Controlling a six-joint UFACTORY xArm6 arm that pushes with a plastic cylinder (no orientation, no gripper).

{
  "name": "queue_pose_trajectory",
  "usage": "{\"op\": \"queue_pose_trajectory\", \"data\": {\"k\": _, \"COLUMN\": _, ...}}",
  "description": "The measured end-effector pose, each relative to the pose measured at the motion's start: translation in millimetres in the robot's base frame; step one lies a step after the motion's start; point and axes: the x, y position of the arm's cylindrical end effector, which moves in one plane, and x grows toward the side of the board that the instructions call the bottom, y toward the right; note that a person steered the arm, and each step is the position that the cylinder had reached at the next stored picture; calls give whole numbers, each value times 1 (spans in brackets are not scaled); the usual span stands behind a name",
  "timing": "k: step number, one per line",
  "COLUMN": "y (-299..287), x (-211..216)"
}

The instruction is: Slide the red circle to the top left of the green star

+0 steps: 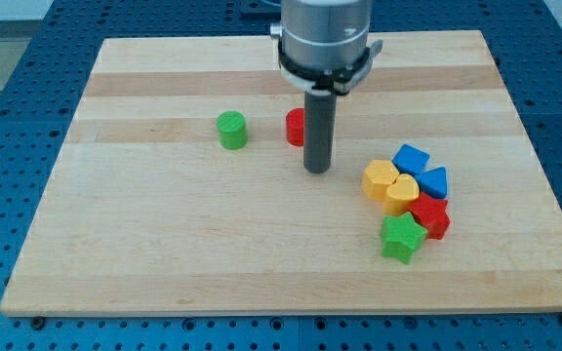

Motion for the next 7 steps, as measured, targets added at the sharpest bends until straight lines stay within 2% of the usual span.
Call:
{"op": "queue_pose_trajectory", "data": {"k": 1, "y": 40, "x": -42}}
{"op": "queue_pose_trajectory", "data": {"k": 2, "y": 31, "x": -86}}
{"op": "queue_pose_trajectory", "data": {"k": 3, "y": -15, "x": -86}}
{"op": "queue_pose_trajectory", "data": {"k": 5, "y": -11, "x": -8}}
{"op": "queue_pose_trajectory", "data": {"k": 7, "y": -32, "x": -20}}
